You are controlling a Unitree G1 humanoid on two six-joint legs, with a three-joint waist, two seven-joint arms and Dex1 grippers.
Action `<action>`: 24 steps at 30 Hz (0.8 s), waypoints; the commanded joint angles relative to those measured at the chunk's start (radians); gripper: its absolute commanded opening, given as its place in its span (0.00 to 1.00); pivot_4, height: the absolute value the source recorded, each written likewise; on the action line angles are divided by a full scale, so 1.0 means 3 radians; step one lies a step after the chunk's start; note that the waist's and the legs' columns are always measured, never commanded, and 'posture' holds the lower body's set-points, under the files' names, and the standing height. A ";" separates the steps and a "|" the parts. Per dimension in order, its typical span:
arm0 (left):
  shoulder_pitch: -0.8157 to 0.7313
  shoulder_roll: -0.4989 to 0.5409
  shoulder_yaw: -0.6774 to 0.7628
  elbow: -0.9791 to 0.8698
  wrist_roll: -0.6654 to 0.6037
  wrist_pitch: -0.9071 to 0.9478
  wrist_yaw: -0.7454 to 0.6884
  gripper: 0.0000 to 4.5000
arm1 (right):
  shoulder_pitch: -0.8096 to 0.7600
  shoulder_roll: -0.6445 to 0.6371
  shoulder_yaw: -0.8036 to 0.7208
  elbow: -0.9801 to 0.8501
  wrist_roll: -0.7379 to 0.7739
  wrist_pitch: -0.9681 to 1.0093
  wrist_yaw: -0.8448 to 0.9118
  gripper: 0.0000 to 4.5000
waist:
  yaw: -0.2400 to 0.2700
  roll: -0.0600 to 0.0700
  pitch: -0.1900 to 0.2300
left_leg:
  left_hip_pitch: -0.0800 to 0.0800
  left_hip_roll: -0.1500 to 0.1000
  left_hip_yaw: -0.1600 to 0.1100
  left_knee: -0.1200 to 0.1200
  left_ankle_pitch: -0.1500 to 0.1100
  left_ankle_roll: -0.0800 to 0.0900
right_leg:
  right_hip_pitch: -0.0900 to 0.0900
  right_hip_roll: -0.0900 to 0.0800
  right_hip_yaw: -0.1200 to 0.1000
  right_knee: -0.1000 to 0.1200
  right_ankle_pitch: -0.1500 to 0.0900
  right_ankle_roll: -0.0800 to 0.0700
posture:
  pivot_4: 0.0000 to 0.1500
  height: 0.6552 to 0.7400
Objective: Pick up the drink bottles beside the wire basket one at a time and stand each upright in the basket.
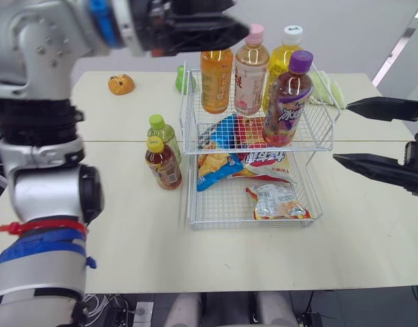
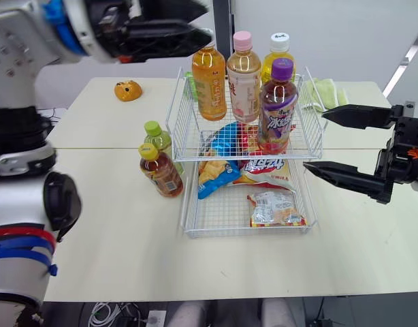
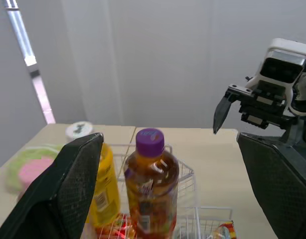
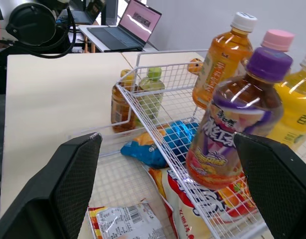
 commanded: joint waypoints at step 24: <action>0.3435 0.0353 0.1789 -0.2066 -0.0360 0.0063 0.1436 0.99 | -0.0452 0.0310 0.0898 -0.0033 -0.0164 -0.0454 0.0212 1.00 | 0.0076 0.0001 -0.0002 | 0.0012 0.0004 0.0003 -0.0002 -0.0001 0.0001 | 0.0008 -0.0017 -0.0002 -0.0005 0.0003 -0.0005 | 1.00 1.00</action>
